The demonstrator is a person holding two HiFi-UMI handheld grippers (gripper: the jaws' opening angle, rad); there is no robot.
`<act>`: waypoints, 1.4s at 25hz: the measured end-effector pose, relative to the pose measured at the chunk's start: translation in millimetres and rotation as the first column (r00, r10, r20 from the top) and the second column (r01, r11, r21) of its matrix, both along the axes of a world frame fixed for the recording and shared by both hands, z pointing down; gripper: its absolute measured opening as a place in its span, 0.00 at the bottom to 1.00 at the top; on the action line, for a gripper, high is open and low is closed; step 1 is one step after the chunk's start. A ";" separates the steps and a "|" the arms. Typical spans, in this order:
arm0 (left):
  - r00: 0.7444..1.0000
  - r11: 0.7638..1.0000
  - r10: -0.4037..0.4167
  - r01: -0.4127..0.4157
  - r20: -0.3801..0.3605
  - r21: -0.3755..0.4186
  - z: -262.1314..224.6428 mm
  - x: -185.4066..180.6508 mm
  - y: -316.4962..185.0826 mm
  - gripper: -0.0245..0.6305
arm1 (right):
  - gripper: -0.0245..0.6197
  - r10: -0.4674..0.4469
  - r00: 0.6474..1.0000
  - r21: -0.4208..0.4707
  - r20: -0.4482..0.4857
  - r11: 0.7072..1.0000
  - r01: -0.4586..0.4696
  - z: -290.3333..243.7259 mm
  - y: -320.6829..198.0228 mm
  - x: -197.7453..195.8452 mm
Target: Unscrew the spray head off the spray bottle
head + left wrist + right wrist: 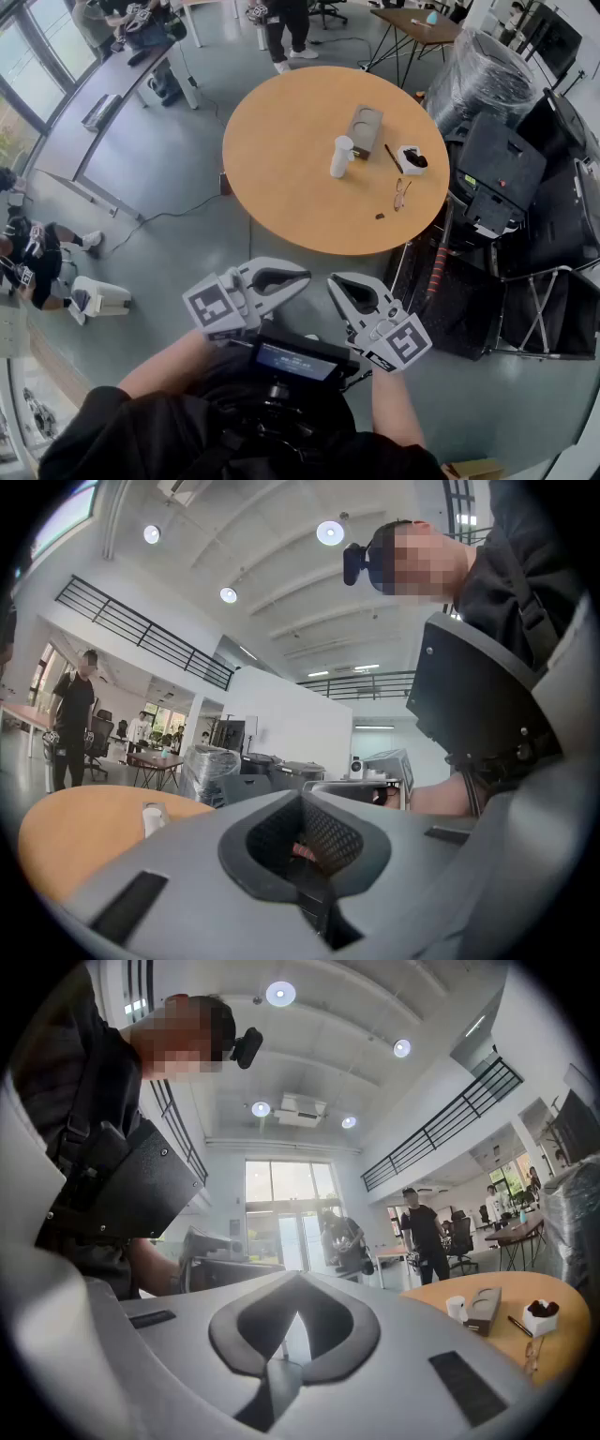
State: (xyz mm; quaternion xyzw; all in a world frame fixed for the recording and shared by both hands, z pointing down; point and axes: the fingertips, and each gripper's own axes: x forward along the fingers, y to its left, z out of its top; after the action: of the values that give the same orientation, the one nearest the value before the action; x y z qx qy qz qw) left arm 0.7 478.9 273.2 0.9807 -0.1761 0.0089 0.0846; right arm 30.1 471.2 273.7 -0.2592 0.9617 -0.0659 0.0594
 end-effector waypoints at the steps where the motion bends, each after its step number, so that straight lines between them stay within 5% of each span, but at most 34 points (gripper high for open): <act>1: 1.000 1.000 0.000 0.000 0.000 0.012 -2.3 -2.5 -3.9 0.07 | 0.07 0.003 1.000 -0.001 0.001 1.000 -0.003 -0.4 -4.4 -2.5; 17: 0.998 0.996 0.067 -0.068 0.015 0.051 10.5 -59.5 -105.5 0.07 | 0.06 0.123 0.990 -0.026 -0.066 0.992 -0.125 5.4 -101.1 -52.3; 35: 0.986 0.987 0.160 -0.160 -0.036 0.002 29.8 -130.0 -212.4 0.07 | 0.06 0.211 0.968 -0.033 -0.135 0.975 -0.218 19.6 -206.3 -132.6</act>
State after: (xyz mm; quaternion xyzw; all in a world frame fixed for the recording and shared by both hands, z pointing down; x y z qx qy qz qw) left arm -129.3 266.6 303.0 0.9916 -0.0952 -0.0019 0.0870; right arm -102.5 264.9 293.4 -0.3668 0.9280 -0.0651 -0.0031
